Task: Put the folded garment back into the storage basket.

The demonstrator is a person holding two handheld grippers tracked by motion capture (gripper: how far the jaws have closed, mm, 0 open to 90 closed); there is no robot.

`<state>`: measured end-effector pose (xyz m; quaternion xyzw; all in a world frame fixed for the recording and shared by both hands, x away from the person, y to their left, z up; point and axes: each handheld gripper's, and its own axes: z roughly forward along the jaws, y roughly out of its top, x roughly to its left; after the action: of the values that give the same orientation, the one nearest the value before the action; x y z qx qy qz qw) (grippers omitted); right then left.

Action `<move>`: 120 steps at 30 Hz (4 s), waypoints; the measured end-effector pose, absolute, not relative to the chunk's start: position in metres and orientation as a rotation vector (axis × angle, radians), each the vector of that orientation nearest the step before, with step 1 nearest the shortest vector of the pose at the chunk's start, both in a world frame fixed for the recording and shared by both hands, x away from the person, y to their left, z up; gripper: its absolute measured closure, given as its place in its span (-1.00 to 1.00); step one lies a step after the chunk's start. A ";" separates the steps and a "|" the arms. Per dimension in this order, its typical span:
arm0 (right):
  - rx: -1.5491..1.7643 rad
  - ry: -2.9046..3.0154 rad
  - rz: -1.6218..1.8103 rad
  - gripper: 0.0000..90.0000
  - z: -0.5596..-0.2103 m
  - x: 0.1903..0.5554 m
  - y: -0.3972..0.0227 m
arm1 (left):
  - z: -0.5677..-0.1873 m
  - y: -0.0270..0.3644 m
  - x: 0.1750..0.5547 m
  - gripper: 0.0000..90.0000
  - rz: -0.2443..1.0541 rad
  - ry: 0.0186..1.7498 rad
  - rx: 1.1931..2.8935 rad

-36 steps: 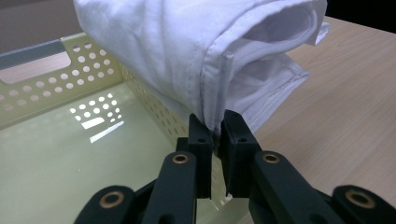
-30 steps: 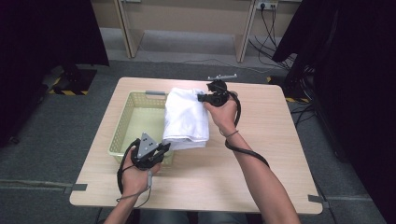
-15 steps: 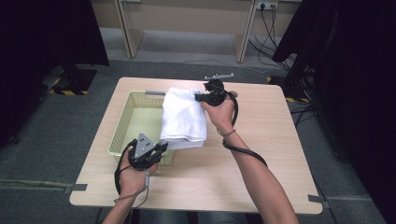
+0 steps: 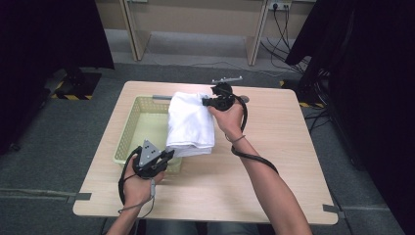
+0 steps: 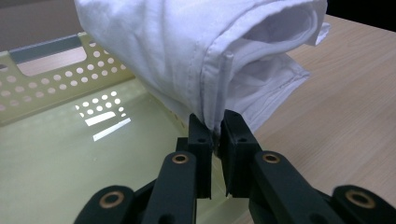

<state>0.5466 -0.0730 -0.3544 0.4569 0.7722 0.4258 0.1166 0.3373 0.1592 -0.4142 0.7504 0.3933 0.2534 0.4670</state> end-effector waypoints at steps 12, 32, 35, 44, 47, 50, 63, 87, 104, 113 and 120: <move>1.336 2.267 1.245 0.88 -0.354 0.548 -0.067 | -0.413 0.164 0.337 0.84 0.640 0.975 1.839; 1.322 2.278 1.244 0.88 -0.354 0.549 -0.058 | -0.413 0.171 0.337 0.84 0.659 0.990 1.836; 1.320 2.280 1.244 0.88 -0.354 0.549 -0.057 | -0.413 0.172 0.336 0.84 0.662 0.990 1.837; 1.311 2.284 1.246 0.88 -0.353 0.549 -0.051 | -0.414 0.177 0.336 0.84 0.673 0.998 1.835; 1.309 2.286 1.247 0.88 -0.353 0.549 -0.049 | -0.414 0.178 0.336 0.84 0.675 1.000 1.834; 1.306 2.288 1.247 0.88 -0.353 0.549 -0.048 | -0.414 0.179 0.336 0.84 0.678 1.002 1.833; 1.300 2.292 1.248 0.88 -0.351 0.549 -0.042 | -0.413 0.184 0.336 0.84 0.689 1.017 1.826; 1.279 2.308 1.251 0.87 -0.354 0.545 -0.031 | -0.415 0.196 0.332 0.83 0.695 1.047 1.817; 1.269 2.320 1.253 0.87 -0.354 0.544 -0.022 | -0.417 0.206 0.332 0.83 0.707 1.074 1.809; 1.264 2.325 1.255 0.88 -0.353 0.544 -0.017 | -0.417 0.210 0.332 0.83 0.719 1.081 1.808; 1.258 2.324 1.260 0.88 -0.352 0.544 -0.014 | -0.416 0.213 0.333 0.83 0.733 1.081 1.809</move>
<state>0.5438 -0.0143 -0.3522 0.4273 0.7892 0.4280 0.1067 0.3327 0.2134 -0.4163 0.7282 0.4352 0.2949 0.4397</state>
